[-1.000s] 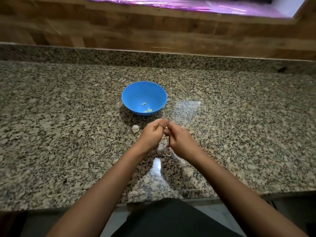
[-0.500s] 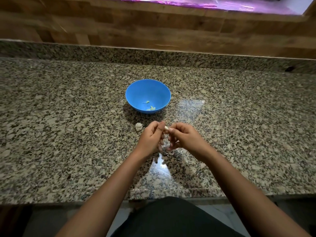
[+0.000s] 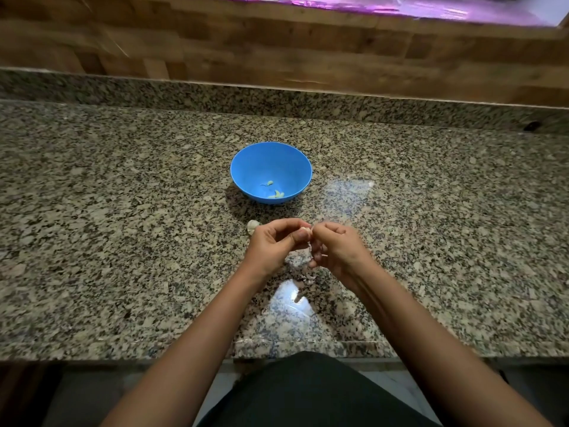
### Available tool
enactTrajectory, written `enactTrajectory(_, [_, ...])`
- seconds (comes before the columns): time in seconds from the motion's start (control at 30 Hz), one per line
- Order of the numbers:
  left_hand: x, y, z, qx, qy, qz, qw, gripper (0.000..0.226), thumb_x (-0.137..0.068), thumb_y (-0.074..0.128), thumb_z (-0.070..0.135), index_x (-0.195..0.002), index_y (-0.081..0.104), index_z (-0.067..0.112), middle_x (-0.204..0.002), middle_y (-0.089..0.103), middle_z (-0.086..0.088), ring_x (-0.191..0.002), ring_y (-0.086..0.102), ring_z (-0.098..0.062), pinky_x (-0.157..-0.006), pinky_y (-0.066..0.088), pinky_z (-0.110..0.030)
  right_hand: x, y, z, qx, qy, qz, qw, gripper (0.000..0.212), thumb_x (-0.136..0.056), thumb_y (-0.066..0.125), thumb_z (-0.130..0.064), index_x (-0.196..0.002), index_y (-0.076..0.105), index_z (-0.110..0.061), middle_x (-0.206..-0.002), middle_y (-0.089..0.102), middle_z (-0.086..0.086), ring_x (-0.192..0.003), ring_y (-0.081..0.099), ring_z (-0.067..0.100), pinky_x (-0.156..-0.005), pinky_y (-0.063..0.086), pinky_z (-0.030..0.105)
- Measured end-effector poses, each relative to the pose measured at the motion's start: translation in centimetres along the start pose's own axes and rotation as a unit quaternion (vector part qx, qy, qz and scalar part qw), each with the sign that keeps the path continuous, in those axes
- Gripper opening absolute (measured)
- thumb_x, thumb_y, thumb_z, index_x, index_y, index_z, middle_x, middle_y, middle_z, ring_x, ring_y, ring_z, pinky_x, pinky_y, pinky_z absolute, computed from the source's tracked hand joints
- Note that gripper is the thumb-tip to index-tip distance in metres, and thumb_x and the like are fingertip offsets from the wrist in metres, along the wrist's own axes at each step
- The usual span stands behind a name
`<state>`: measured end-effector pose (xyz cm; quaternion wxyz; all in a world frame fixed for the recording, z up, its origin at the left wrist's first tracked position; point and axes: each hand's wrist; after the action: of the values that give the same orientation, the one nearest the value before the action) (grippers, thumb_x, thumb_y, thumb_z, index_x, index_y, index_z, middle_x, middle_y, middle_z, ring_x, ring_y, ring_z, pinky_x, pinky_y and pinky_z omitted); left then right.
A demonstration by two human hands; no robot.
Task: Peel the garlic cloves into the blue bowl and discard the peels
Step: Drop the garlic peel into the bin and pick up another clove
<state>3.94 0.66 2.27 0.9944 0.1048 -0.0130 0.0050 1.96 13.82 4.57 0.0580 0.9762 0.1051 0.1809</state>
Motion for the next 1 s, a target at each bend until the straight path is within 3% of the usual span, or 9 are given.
enactTrajectory(0.2, [0.3, 0.2, -0.5, 0.004, -0.017, -0.012, 1.0, 0.013, -0.088, 0.056, -0.003, -0.087, 0.064, 0.007, -0.078, 0.068, -0.001, -0.074, 0.066, -0.009, -0.069, 0.055, -0.02, 0.3, 0.1, 0.5, 0.004, -0.013, 0.008, 1.0, 0.024, -0.088, 0.055, -0.002, -0.065, 0.051, -0.006, -0.051, 0.046, 0.002, -0.041, 0.043, 0.013, -0.039, 0.045, 0.023])
enactTrajectory(0.37, [0.1, 0.3, -0.9, 0.159, -0.105, 0.04, 0.981, 0.008, -0.09, 0.051, -0.001, -0.089, 0.059, 0.0, -0.075, 0.063, -0.01, -0.062, 0.064, -0.011, -0.062, 0.055, -0.019, 0.0, -0.2, 0.7, -0.015, -0.007, 0.009, 1.0, 0.023, -0.09, 0.049, 0.001, -0.068, 0.052, -0.003, -0.054, 0.046, 0.005, -0.042, 0.042, 0.013, -0.039, 0.046, 0.024])
enactTrajectory(0.5, [0.1, -0.1, -0.9, 0.155, -0.161, 0.041, 0.974, 0.014, -0.091, 0.045, -0.007, -0.097, 0.057, -0.003, -0.084, 0.06, -0.014, -0.071, 0.06, -0.017, -0.063, 0.056, -0.02, 0.2, -1.6, 1.3, 0.157, -0.06, 0.008, 0.986, 0.014, -0.091, 0.055, -0.006, -0.078, 0.058, -0.002, -0.062, 0.056, 0.005, -0.048, 0.053, 0.012, -0.047, 0.05, 0.025])
enactTrajectory(0.6, [0.1, 0.3, -0.9, 0.121, -0.165, 0.053, 0.977, 0.008, -0.088, 0.055, -0.003, -0.094, 0.061, 0.0, -0.079, 0.06, -0.01, -0.064, 0.057, -0.012, -0.056, 0.052, -0.017, 0.4, -1.8, 1.8, 0.323, -0.139, 0.036, 0.935, 0.014, -0.09, 0.06, -0.016, -0.076, 0.061, -0.013, -0.066, 0.059, 0.002, -0.055, 0.058, 0.016, -0.053, 0.055, 0.034])
enactTrajectory(0.73, [0.0, 0.5, -1.5, 0.016, -0.121, 0.055, 0.991, 0.008, -0.083, 0.066, 0.004, -0.09, 0.069, 0.007, -0.079, 0.069, -0.004, -0.056, 0.057, -0.006, -0.051, 0.046, -0.014, 0.3, -1.5, 2.1, 0.381, -0.182, 0.059, 0.904, 0.013, -0.087, 0.063, -0.02, -0.074, 0.064, -0.015, -0.059, 0.056, -0.003, -0.053, 0.051, 0.012, -0.055, 0.053, 0.041])
enactTrajectory(0.9, [-0.3, 0.5, -1.4, -0.009, -0.106, 0.03, 0.994, 0.01, -0.085, 0.063, 0.0, -0.087, 0.07, 0.007, -0.081, 0.07, -0.005, -0.061, 0.059, -0.006, -0.054, 0.048, -0.014, 0.4, -1.1, 1.8, 0.376, -0.166, 0.063, 0.909, 0.014, -0.085, 0.064, -0.02, -0.072, 0.063, -0.015, -0.056, 0.052, -0.006, -0.05, 0.045, 0.007, -0.048, 0.042, 0.027])
enactTrajectory(1.0, [-0.2, 0.6, -1.2, -0.035, -0.099, 0.012, 0.994, 0.009, -0.086, 0.062, 0.001, -0.09, 0.068, 0.006, -0.082, 0.068, -0.006, -0.065, 0.062, -0.006, -0.056, 0.05, -0.015, 0.3, -1.1, 1.8, 0.266, -0.102, 0.05, 0.957, 0.017, -0.086, 0.064, -0.018, -0.071, 0.062, -0.009, -0.061, 0.057, 0.006, -0.051, 0.052, 0.014, -0.048, 0.048, 0.032])
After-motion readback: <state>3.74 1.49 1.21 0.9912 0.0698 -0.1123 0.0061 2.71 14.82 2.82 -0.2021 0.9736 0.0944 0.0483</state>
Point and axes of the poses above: each hand's wrist, its own x-axis away from the middle knuckle, its own y-axis out of the palm, z = x × y
